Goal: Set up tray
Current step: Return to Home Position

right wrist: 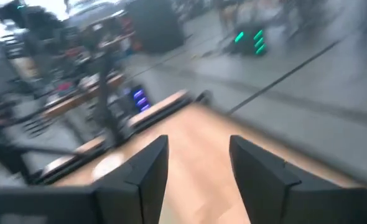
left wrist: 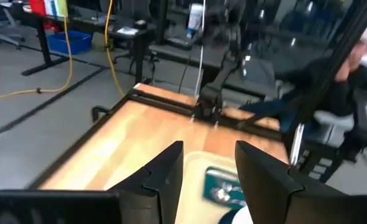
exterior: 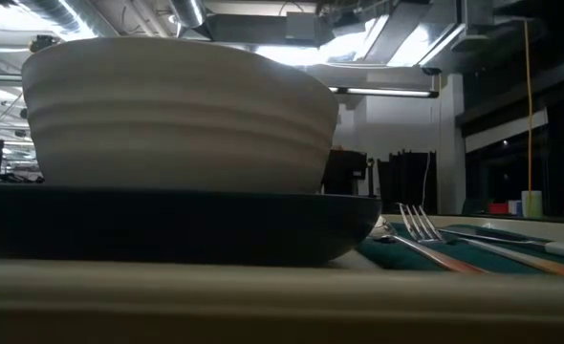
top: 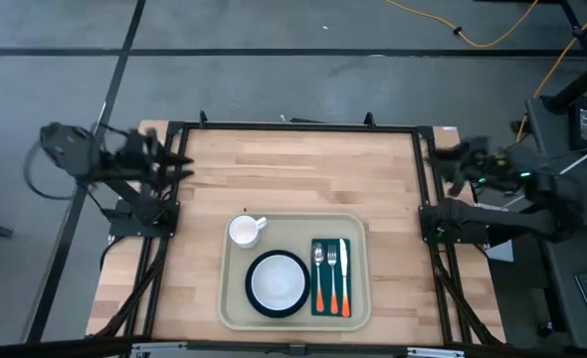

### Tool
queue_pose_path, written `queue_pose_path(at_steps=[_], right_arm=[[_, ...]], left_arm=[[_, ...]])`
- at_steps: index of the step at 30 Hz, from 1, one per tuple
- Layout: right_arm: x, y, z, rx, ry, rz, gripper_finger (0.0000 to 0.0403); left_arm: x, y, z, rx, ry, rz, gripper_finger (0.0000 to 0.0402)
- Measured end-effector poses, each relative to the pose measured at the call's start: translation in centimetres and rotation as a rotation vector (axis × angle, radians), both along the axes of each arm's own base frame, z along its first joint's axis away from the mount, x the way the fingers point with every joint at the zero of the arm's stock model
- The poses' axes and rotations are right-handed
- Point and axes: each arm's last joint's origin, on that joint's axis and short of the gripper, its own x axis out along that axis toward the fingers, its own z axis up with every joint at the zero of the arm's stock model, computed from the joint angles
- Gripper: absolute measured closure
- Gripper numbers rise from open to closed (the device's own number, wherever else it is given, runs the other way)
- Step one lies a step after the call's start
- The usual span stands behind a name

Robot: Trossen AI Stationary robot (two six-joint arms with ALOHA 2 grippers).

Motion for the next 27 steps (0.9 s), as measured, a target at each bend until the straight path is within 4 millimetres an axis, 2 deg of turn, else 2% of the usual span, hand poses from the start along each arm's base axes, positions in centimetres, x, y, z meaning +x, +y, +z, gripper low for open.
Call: queue_pose_path(at_steps=[4, 6, 9, 14, 18, 21, 25, 27], right_arm=[[2.5, 0.1, -4.7, 0.099, 0.0, 0.183, 0.023], [3.5, 0.1, -6.0, 0.101, -0.021, 0.259, 0.0232], [4.3, 0.0, -6.7, 0.092, -0.04, 0.302, 0.0232], [3.8, 0.0, -5.5, 0.037, -0.079, 0.266, 0.0232], [2.9, 0.0, -4.2, -0.042, -0.086, 0.197, 0.0232], [2.4, -0.1, -3.7, -0.063, -0.067, 0.136, 0.0232], [2.2, -0.2, -4.1, -0.048, -0.023, 0.102, 0.0232], [2.2, -0.2, -4.4, -0.025, 0.004, 0.09, 0.0232]], left_arm=[[1.6, -1.1, -5.5, -0.06, -0.14, 0.004, 0.0261], [2.2, -1.6, -8.3, -0.085, -0.224, -0.037, 0.0261], [1.8, -1.5, -11.9, -0.165, -0.365, -0.13, 0.0261], [0.8, -0.3, -16.5, -0.237, -0.551, -0.201, 0.0261], [-0.6, 1.2, -18.0, -0.197, -0.62, -0.18, 0.0261], [-1.4, 1.7, -18.3, -0.173, -0.6, -0.213, 0.0261], [-1.4, 1.9, -18.4, -0.191, -0.465, -0.279, 0.0261], [-1.1, 2.0, -19.9, -0.211, -0.358, -0.265, 0.0261]])
